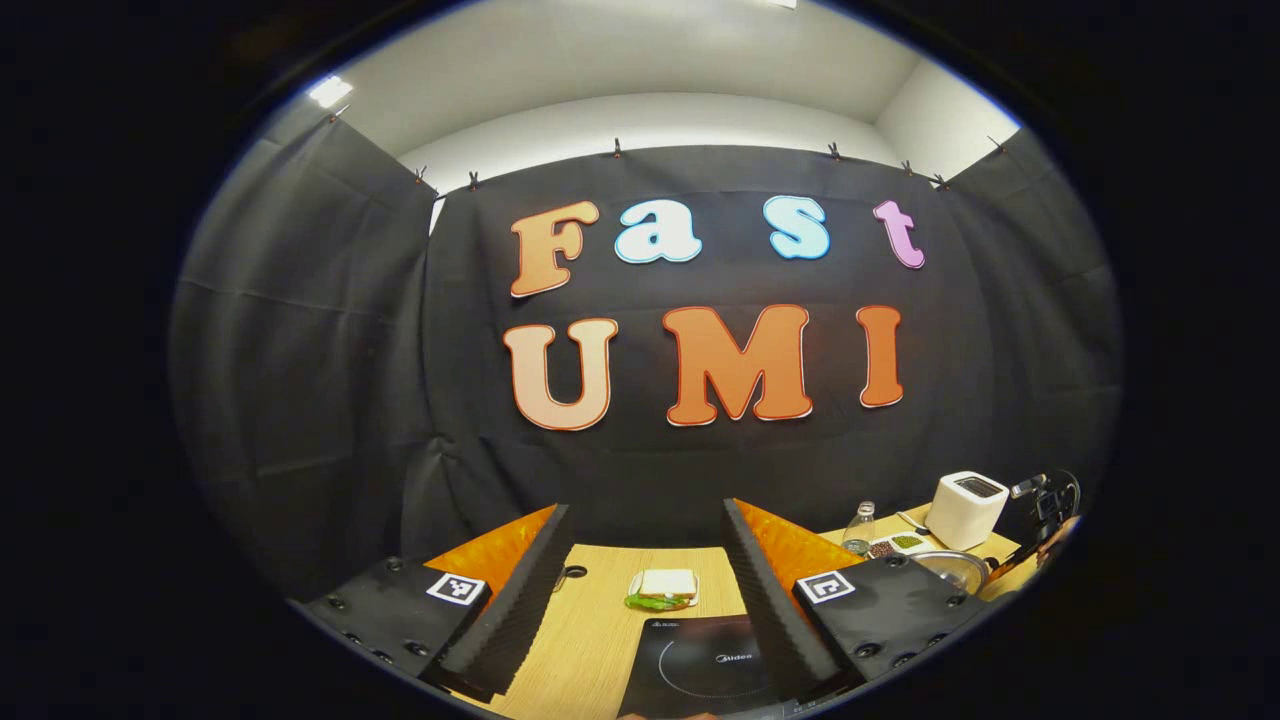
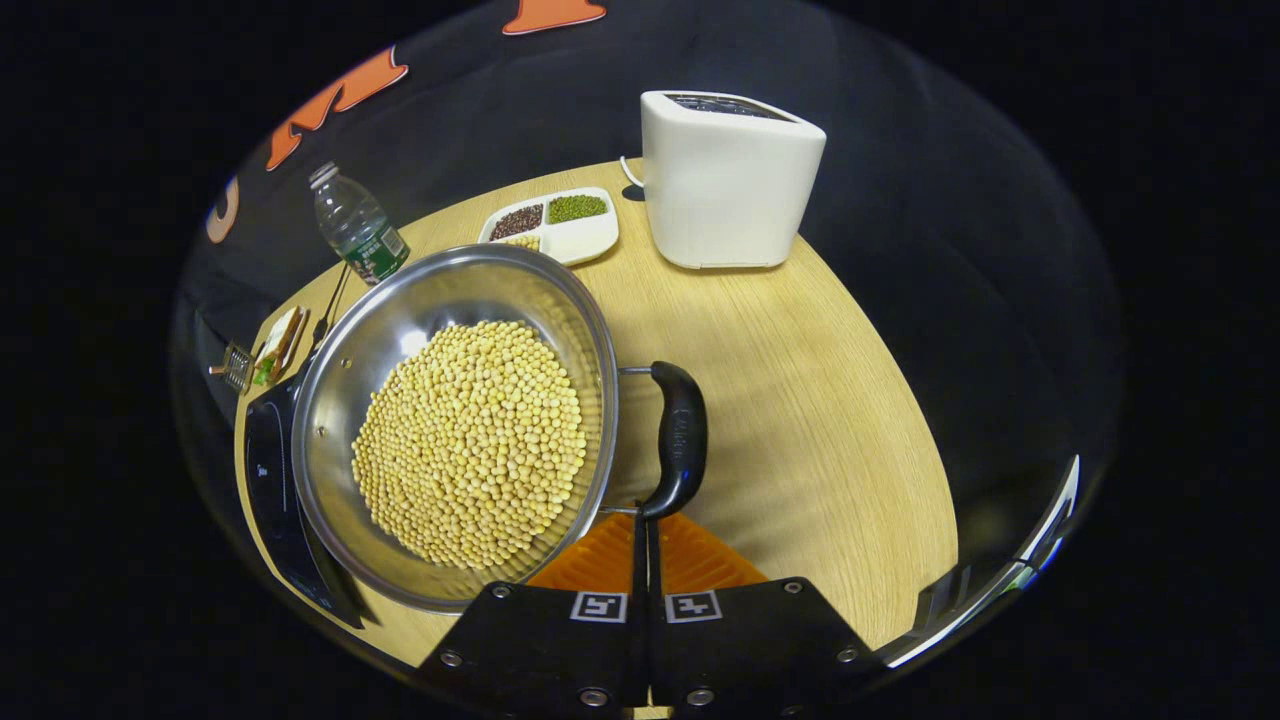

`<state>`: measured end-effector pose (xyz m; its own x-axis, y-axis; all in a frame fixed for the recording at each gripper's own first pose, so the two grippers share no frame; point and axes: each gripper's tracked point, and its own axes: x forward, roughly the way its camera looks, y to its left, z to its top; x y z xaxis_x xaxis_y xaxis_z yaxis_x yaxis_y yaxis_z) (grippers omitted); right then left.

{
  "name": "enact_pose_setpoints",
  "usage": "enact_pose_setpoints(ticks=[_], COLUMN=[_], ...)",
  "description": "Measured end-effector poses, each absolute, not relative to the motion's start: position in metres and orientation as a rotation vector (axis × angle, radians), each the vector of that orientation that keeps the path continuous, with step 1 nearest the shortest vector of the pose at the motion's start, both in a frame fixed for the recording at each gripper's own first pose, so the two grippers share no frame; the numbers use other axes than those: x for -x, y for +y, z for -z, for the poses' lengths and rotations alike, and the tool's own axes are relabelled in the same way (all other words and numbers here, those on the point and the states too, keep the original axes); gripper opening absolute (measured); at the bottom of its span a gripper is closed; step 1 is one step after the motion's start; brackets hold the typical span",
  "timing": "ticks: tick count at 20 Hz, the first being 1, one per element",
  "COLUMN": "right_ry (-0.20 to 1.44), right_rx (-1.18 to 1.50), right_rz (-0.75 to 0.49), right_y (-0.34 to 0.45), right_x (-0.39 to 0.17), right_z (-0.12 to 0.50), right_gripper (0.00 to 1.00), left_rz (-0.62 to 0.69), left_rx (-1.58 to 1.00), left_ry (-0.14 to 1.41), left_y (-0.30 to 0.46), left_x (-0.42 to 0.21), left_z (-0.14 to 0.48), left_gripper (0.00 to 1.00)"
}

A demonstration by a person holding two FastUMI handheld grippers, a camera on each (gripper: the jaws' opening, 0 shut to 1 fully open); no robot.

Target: First push the handle of the pot to place it horizontally, then grasp the pot with both hands and set it on the induction cooktop.

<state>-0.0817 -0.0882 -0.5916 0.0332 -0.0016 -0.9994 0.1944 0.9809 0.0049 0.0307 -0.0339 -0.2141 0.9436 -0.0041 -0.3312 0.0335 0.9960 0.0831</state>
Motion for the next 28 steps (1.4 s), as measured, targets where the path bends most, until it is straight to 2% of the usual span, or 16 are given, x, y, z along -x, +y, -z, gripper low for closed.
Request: enact_pose_setpoints(ticks=[10, 12, 13, 17, 19, 21, 23, 26, 28], right_ry=[1.488, 1.477, 1.472, 1.415, 1.374, 1.344, 1.335, 1.340, 1.354], right_rx=[-0.145, -0.157, -0.164, -0.187, -0.204, -0.220, -0.235, -0.249, -0.261], right_rz=[0.181, 0.183, 0.189, 0.193, 0.175, 0.152, 0.123, 0.088, 0.068], right_y=[-0.095, -0.098, -0.100, -0.112, -0.113, -0.104, -0.095, -0.087, -0.081], right_x=[0.042, 0.038, 0.038, 0.030, 0.021, 0.010, 0.005, 0.001, 0.001], right_z=[0.611, 0.611, 0.609, 0.585, 0.569, 0.555, 0.547, 0.542, 0.545], right_gripper=[0.00, 0.00, 0.00, 0.00, 0.03, 0.10, 0.21, 0.49, 0.59], left_rz=[0.058, 0.076, 0.091, 0.164, 0.217, 0.267, 0.310, 0.374, 0.404], left_rx=[-0.084, -0.078, -0.072, -0.028, 0.009, 0.035, 0.057, 0.080, 0.081], left_ry=[0.367, 0.388, 0.402, 0.503, 0.583, 0.658, 0.732, 0.858, 0.934], left_y=[-0.065, -0.077, -0.085, -0.127, -0.154, -0.182, -0.210, -0.251, -0.271], left_x=[-0.031, -0.032, -0.032, -0.035, -0.032, -0.028, -0.025, -0.019, -0.017], left_z=[0.234, 0.245, 0.252, 0.294, 0.318, 0.342, 0.366, 0.404, 0.428], left_gripper=[0.96, 0.99, 0.96, 0.99, 0.98, 0.97, 0.98, 0.98, 0.98])
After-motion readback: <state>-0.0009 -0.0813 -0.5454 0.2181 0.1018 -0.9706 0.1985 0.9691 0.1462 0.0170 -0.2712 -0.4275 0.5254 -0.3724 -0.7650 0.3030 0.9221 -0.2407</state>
